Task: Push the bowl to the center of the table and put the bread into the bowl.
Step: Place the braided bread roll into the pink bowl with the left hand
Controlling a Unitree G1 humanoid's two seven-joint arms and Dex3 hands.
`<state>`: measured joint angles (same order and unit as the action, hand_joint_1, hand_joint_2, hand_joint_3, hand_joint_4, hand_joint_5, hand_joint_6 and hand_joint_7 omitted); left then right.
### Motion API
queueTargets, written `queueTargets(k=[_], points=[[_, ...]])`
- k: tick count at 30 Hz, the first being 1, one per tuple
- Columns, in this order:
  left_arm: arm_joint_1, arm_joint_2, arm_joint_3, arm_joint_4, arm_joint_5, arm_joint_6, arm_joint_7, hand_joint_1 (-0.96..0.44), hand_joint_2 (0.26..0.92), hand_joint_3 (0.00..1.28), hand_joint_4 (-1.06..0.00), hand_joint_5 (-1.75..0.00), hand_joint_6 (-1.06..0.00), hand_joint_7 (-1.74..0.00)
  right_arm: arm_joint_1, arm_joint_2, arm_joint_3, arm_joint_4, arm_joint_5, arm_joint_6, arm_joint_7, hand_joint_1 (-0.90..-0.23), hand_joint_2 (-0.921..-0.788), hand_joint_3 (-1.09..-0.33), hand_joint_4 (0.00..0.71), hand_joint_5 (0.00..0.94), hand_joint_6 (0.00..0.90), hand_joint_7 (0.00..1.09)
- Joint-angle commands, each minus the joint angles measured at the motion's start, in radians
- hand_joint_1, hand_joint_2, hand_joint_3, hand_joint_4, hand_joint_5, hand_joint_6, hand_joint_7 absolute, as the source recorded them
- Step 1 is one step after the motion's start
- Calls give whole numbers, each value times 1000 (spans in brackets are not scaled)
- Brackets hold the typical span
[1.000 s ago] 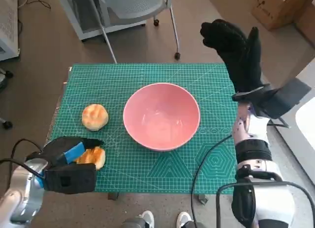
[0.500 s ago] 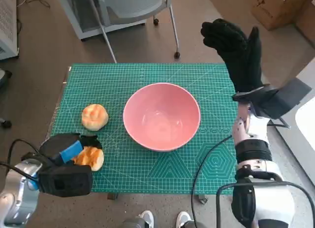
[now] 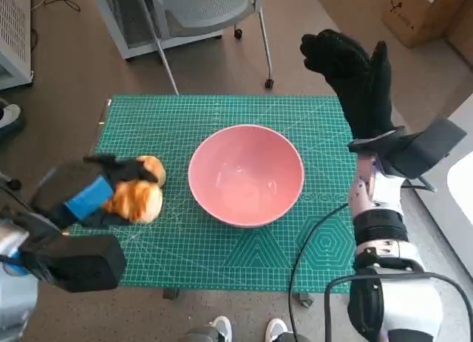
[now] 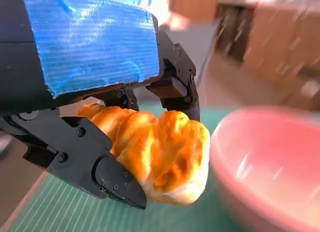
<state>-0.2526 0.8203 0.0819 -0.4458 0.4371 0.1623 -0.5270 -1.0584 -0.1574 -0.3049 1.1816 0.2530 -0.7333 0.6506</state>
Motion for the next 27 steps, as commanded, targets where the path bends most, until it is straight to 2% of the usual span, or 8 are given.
queueTargets(k=[1, 10, 12, 16, 18, 20, 22, 27], points=[[-133, -7, -55, 39, 23, -38, 7, 3, 911, 9, -789, -1118, -705, -1025, 22, -7, 2, 10, -4, 3, 2, -683, -921, -583, 232, 2, 374, 1], [-386, -88, -206, 155, 70, -97, -1, 2, 914, 7, -750, -1067, -729, -1090, 28, -16, -3, 4, 4, 3, 16, -675, -921, -585, 233, 2, 374, 1], [-428, -119, -240, 182, 77, -102, -2, 2, 903, 14, -752, -1158, -781, -933, 31, -18, -4, 1, 6, 1, 21, -676, -921, -585, 233, 2, 375, 1], [-495, -184, -297, 278, 84, -131, 10, 2, 917, 49, -682, -1148, -692, -1108, 38, -19, -3, -4, 9, -5, 24, -677, -921, -586, 233, 2, 374, 1], [-527, -219, -324, 336, 90, -150, 20, 2, 919, 35, -708, -1106, -690, -1130, 42, -20, -3, -7, 9, -10, 25, -673, -921, -588, 232, 1, 372, 0], [-551, -246, -346, 383, 96, -167, 31, 2, 903, 48, -721, -1208, -740, -962, 45, -22, -2, -9, 9, -15, 24, -667, -921, -590, 231, 1, 371, 0], [-573, -273, -368, 433, 105, -187, 44, 3, 897, 59, -703, -1279, -776, -869, 49, -23, -2, -11, 9, -21, 24, -663, -921, -591, 230, 0, 370, 0], [-609, -330, -410, 547, 121, -238, 73, 0, 895, 56, -740, -1232, -735, -929, 62, -28, 0, -21, 7, -41, 21, -650, -921, -611, 223, 0, 368, 0]])
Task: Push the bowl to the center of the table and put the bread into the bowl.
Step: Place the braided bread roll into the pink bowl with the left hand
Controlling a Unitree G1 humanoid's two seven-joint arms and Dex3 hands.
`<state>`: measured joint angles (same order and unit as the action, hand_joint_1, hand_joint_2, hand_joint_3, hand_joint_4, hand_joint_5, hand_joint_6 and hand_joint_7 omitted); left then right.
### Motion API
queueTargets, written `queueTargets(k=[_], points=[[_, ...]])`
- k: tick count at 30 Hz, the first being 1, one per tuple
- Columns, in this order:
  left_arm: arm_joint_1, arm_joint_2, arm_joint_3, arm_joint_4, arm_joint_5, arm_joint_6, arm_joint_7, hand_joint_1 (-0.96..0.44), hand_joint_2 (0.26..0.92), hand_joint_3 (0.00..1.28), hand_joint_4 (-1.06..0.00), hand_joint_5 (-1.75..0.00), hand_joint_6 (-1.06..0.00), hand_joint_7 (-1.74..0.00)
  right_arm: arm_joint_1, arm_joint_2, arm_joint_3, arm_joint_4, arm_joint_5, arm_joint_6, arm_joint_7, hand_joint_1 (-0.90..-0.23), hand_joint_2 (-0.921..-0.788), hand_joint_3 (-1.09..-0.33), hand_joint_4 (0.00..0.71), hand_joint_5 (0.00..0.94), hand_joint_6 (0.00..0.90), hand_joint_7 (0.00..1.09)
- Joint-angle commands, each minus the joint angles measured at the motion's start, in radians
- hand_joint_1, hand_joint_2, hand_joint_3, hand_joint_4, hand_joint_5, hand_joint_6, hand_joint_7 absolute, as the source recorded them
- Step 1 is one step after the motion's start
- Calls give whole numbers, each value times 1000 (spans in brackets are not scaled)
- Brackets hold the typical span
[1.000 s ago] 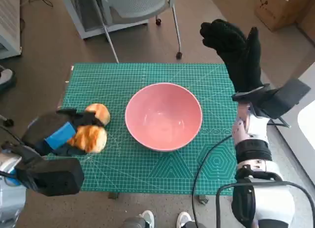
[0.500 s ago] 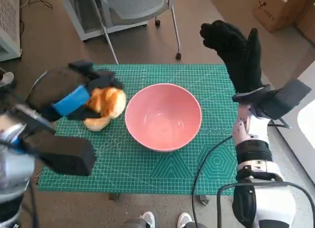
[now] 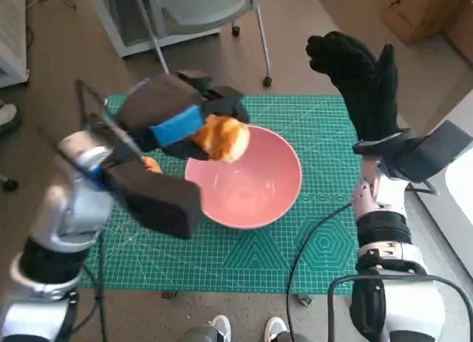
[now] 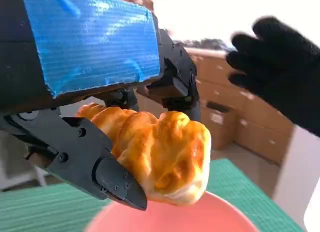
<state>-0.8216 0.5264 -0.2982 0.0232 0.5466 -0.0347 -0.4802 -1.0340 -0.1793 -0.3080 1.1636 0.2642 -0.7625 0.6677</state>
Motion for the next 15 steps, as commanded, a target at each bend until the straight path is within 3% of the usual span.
queueTargets(k=[1, 11, 15], points=[[-44, -45, -36, 101, 11, -51, 28, 0, 896, 56, -741, -1231, -734, -931, 40, -8, 3, -5, -5, -16, 2, -649, -921, -614, 223, 0, 368, 0], [-57, -100, -76, 275, 15, -133, 55, -1, 918, 47, -739, -1122, -636, -1147, 65, -21, 10, -16, -14, -56, -18, -642, -921, -655, 218, 1, 355, 0], [-54, -108, -83, 316, 17, -130, 47, -1, 920, 112, -673, -1177, -541, -1253, 72, -25, 13, -17, -17, -68, -31, -639, -921, -663, 218, 1, 344, 0]])
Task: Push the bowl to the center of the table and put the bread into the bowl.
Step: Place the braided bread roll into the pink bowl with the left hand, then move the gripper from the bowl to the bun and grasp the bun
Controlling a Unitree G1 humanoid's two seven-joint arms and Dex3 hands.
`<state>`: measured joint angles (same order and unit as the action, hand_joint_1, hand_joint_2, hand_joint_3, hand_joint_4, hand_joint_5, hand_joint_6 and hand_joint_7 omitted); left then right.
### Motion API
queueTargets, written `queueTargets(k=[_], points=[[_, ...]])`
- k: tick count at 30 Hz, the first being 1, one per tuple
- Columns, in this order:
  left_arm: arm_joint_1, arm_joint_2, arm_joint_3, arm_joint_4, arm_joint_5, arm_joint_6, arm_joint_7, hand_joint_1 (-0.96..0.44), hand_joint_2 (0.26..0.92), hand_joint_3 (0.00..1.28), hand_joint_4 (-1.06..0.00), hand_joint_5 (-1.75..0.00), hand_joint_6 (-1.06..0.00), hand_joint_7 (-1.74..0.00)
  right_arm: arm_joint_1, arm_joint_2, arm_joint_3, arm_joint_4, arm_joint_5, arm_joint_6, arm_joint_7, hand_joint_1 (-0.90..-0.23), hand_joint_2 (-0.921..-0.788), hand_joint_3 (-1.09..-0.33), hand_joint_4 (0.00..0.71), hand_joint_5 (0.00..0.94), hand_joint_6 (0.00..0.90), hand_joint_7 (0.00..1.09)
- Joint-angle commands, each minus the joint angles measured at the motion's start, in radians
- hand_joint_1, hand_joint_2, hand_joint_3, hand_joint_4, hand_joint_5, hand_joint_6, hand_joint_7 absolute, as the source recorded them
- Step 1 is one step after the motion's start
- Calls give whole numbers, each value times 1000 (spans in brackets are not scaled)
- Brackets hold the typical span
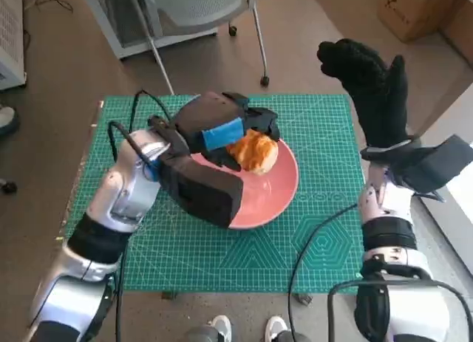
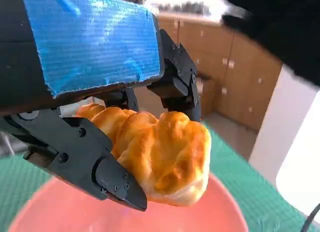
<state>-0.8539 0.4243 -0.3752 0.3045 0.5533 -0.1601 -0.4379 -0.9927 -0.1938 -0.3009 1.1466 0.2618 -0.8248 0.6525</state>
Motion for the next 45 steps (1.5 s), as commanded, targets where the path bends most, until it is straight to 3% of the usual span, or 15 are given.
queueTargets(k=[1, 3, 4, 6, 8, 10, 12, 18, 30, 45], points=[[-17, -9, -5, 35, 5, 11, -6, -1, 920, 126, -659, -1191, -524, -1271, 31, -12, 7, 0, -16, -7, -21, -638, -921, -664, 217, 0, 343, 0], [-9, -13, -2, 31, -3, 39, -26, -1, 921, 224, -537, -1294, -419, -1400, 33, -13, 8, 0, -18, -10, -28, -637, -921, -666, 217, 0, 340, 0], [-5, -14, -2, 28, -5, 51, -34, -18, 897, 221, -488, -1182, -381, -1288, 33, -14, 9, 0, -18, -11, -31, -637, -921, -667, 217, 0, 340, 0], [2, -15, -3, 15, -9, 84, -58, -67, 870, 146, -447, -677, -348, -829, 35, -15, 11, 1, -20, -14, -39, -638, -921, -667, 216, 0, 339, 0], [9, -15, -4, -1, -16, 120, -92, -102, 867, 86, -406, -398, -312, -593, 36, -15, 15, -1, -24, -17, -48, -640, -921, -668, 216, 0, 338, 0], [13, -12, -6, -13, -20, 144, -120, -139, 859, 44, -337, -197, -256, -428, 37, -14, 17, -2, -27, -20, -55, -641, -921, -668, 216, 0, 338, 0], [17, -10, -5, -24, -26, 163, -144, -167, 851, 27, -281, -111, -215, -359, 38, -13, 18, -3, -29, -20, -59, -642, -921, -668, 216, 0, 338, 0], [35, 4, 6, -65, -41, 185, -180, -250, 824, 3, -156, -12, -145, -272, 38, -9, 23, -3, -32, -18, -63, -648, -921, -668, 215, 0, 337, 0], [88, 66, 42, -144, -57, 102, -144, -451, 804, 0, -108, 0, -143, -259, 30, 5, 29, -4, -19, 7, -40, -664, -921, -664, 208, 0, 337, 0], [299, 252, 295, -425, -199, 14, -148, -515, 780, 0, -136, -4, -287, -88, 25, 4, 16, -2, 10, 45, 3, -656, -921, -658, 199, 0, 338, 1]])
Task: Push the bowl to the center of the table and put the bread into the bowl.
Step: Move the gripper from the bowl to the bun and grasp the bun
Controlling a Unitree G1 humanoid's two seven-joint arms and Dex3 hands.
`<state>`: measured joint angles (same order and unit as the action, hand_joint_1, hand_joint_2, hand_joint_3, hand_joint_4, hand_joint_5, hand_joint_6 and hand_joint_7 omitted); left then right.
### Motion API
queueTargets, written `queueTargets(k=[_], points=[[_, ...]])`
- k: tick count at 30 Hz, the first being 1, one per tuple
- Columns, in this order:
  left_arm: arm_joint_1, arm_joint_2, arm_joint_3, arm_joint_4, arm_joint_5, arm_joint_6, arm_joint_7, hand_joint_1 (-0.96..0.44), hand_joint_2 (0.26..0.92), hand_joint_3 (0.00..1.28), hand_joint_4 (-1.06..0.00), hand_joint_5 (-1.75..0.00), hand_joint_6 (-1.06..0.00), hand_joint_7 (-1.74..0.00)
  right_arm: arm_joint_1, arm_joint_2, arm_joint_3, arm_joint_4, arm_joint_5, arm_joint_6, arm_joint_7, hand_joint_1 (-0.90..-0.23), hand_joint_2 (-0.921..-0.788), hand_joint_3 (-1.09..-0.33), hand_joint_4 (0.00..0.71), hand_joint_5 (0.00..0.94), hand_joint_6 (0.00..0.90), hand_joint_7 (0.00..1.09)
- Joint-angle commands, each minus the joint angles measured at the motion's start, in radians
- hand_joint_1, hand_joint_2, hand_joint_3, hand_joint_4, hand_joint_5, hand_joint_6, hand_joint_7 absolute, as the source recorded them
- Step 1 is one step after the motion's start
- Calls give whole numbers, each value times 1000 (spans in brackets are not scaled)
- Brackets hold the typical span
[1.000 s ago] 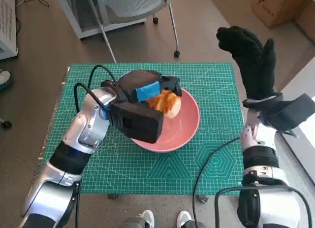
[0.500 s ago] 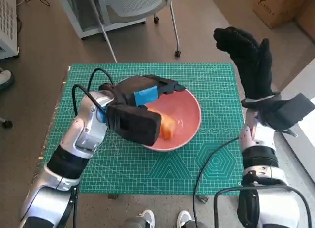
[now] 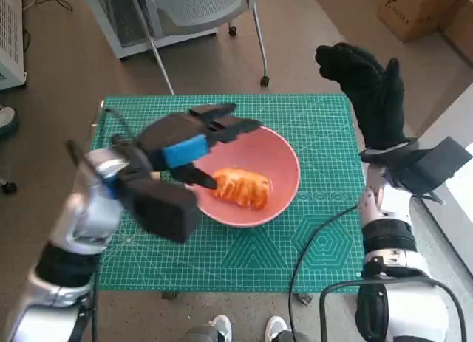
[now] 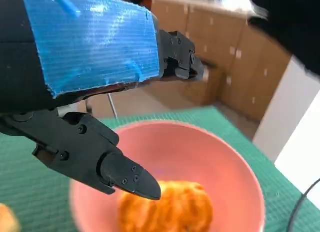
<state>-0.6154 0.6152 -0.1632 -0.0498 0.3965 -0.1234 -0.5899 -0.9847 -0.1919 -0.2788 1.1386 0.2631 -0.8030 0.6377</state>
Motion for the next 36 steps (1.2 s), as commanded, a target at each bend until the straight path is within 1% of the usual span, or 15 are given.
queueTargets(k=[1, 7, 12, 16, 21, 26, 36], points=[[71, 71, 98, -80, -49, -26, 5, -512, 776, 0, -139, -5, -293, -86, 17, 2, -6, 6, 11, 25, 19, -655, -921, -658, 199, 0, 339, 2], [139, 130, 180, -118, -62, -21, 9, -469, 746, 0, -175, -7, -351, -55, 13, 2, -12, 11, 19, 38, 26, -652, -921, -653, 198, 1, 346, 5], [186, 172, 229, -144, -64, 33, -10, -403, 726, 1, -182, -3, -364, -38, 7, 7, -14, 12, 18, 46, 24, -656, -921, -640, 200, 2, 353, 7], [213, 197, 246, -155, -58, 77, -25, -379, 724, 2, -176, -1, -361, -28, 2, 10, -14, 18, 16, 53, 24, -659, -921, -636, 198, 1, 353, 7], [231, 214, 242, -159, -39, 126, -33, -360, 727, 3, -162, 0, -350, -17, -6, 13, -15, 21, 17, 64, 29, -657, -921, -634, 199, 2, 355, 7], [238, 213, 215, -133, -21, 154, -29, -353, 727, 2, -159, 0, -344, -11, -15, 16, -17, 26, 19, 74, 37, -653, -921, -628, 198, 1, 355, 6], [220, 196, 151, -41, 3, 140, -11, -355, 731, 3, -158, 0, -345, -7, -27, 14, -20, 32, 18, 87, 55, -653, -921, -616, 199, 1, 356, 6]])
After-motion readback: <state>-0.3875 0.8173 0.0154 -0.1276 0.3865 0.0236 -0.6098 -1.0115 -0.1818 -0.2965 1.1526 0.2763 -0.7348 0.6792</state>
